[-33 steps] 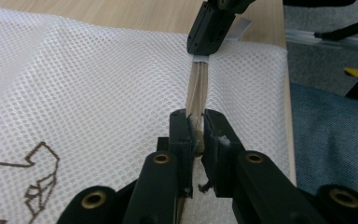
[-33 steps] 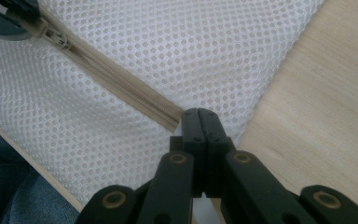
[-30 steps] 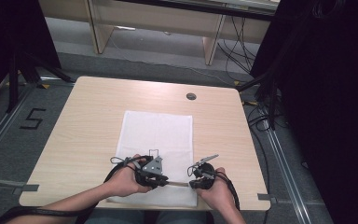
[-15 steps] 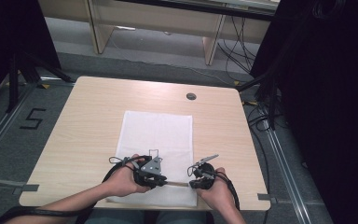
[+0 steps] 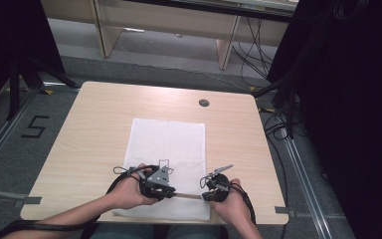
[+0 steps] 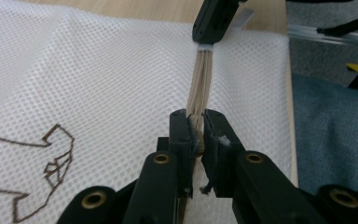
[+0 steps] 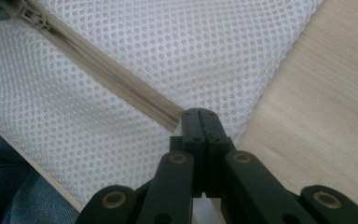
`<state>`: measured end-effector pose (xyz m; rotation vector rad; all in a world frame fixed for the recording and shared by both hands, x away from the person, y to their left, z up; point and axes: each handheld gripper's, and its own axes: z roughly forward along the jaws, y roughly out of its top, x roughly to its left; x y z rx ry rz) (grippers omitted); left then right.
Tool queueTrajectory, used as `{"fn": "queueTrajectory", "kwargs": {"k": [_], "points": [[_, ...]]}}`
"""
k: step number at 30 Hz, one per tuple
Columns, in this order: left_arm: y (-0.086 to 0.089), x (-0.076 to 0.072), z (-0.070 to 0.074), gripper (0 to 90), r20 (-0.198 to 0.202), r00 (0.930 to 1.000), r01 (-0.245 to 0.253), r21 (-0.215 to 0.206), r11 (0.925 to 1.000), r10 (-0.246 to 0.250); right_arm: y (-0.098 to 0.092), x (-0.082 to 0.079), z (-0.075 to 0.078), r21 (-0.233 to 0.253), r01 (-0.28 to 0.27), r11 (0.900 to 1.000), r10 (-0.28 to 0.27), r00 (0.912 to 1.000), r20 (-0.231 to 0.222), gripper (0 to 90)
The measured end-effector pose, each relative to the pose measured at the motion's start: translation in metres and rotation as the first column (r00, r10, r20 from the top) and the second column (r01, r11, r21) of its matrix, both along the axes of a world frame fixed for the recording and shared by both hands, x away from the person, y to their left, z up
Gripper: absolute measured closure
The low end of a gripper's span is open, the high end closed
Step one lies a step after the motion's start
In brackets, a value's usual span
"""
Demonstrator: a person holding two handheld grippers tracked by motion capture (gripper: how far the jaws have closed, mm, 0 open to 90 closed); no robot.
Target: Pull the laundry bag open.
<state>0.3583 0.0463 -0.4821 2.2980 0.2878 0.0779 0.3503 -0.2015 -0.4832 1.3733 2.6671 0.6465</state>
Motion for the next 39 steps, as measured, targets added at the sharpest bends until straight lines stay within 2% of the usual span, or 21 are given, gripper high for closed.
{"fn": "queueTrajectory", "kwargs": {"k": [8, 10, 11, 12, 14, 15, 16, 19, 21, 22, 26, 28, 30, 31, 37, 39], "points": [[0.0003, -0.0009, -0.0002, 81.9, 0.011, 0.9999, 0.005, 0.004, 1.0, -0.005, 0.0, -0.0002, 0.0001, 0.0, 0.003, 1.0, -0.003, 1.0, -0.002, 90.0], [0.0012, -0.0004, -0.0003, 81.9, -0.002, 1.0, 0.002, -0.001, 1.0, -0.002, 0.0, -0.0002, 0.0001, 0.0, 0.004, 1.0, -0.004, 1.0, -0.003, 90.0], [0.0022, -0.0001, 0.0002, 81.9, 0.015, 0.9999, 0.008, 0.013, 0.9999, -0.009, -0.0001, -0.0001, 0.0001, 0.0, 0.004, 1.0, -0.004, 1.0, -0.003, 90.0], [0.0019, -0.0007, -0.0005, 81.9, -0.001, 1.0, 0.0, -0.006, 1.0, 0.0, -0.0001, -0.0001, 0.0001, 0.0, 0.004, 1.0, -0.004, 1.0, -0.003, 90.0], [0.0022, 0.0001, 0.0001, 81.9, 0.016, 0.9998, 0.014, 0.002, 0.9999, -0.014, 0.0004, -0.0008, 0.0006, -0.002, 0.015, 1.0, -0.015, 0.9998, -0.012, 90.0], [0.0022, -0.0008, -0.0002, 81.9, 0.003, 1.0, 0.006, 0.001, 1.0, -0.006, 0.0003, -0.0007, 0.0005, -0.002, 0.014, 1.0, -0.014, 0.9998, -0.011, 90.0], [0.0023, 0.0001, 0.0001, 81.9, 0.018, 0.9997, 0.015, 0.002, 0.9999, -0.015, 0.0003, -0.0008, 0.0005, -0.001, 0.014, 1.0, -0.014, 0.9998, -0.011, 90.0], [0.0036, -0.0007, 0.0, 81.9, -0.001, 1.0, 0.0, -0.005, 1.0, 0.0, 0.0004, -0.0013, 0.001, -0.006, 0.025, 1.0, -0.025, 0.9996, -0.017, 90.0], [0.0049, -0.0006, -0.0001, 81.9, -0.006, 1.0, -0.003, -0.011, 0.9999, 0.003, 0.0004, -0.0012, 0.001, -0.005, 0.024, 1.0, -0.024, 0.9996, -0.018, 90.0], [0.0055, -0.0007, 0.0, 81.9, 0.001, 1.0, -0.003, -0.005, 1.0, 0.003, -0.0003, -0.0002, 0.0002, 0.0, 0.006, 1.0, -0.006, 1.0, -0.004, 90.0], [0.007, -0.0004, 0.0003, 81.9, -0.007, 1.0, 0.001, -0.006, 1.0, -0.001, 0.0003, -0.0011, 0.0009, -0.004, 0.022, 1.0, -0.022, 0.9996, -0.015, 90.0], [0.0077, -0.0005, 0.0008, 81.9, 0.003, 1.0, 0.002, 0.0, 1.0, -0.002, 0.0004, -0.0013, 0.0011, -0.006, 0.025, 1.0, -0.025, 0.9995, -0.017, 90.0], [0.0082, -0.0005, 0.0012, 81.9, -0.005, 1.0, -0.001, -0.007, 1.0, 0.001, 0.0003, -0.0013, 0.0011, -0.006, 0.025, 1.0, -0.025, 0.9995, -0.018, 90.0], [0.0082, -0.0003, 0.0014, 81.9, -0.002, 1.0, 0.003, -0.001, 1.0, -0.003, -0.0002, -0.0003, 0.0002, 0.004, 0.007, 1.0, -0.007, 1.0, -0.007, 90.0], [0.008, -0.0011, 0.0013, 81.9, -0.003, 1.0, 0.004, -0.006, 1.0, -0.004, 0.0003, -0.0012, 0.001, -0.005, 0.025, 1.0, -0.025, 0.9995, -0.017, 90.0], [0.0088, -0.0007, 0.0019, 81.9, 0.011, 0.9999, 0.01, 0.0, 1.0, -0.01, 0.0003, -0.0013, 0.001, -0.004, 0.025, 1.0, -0.025, 0.9995, -0.017, 90.0]]}}
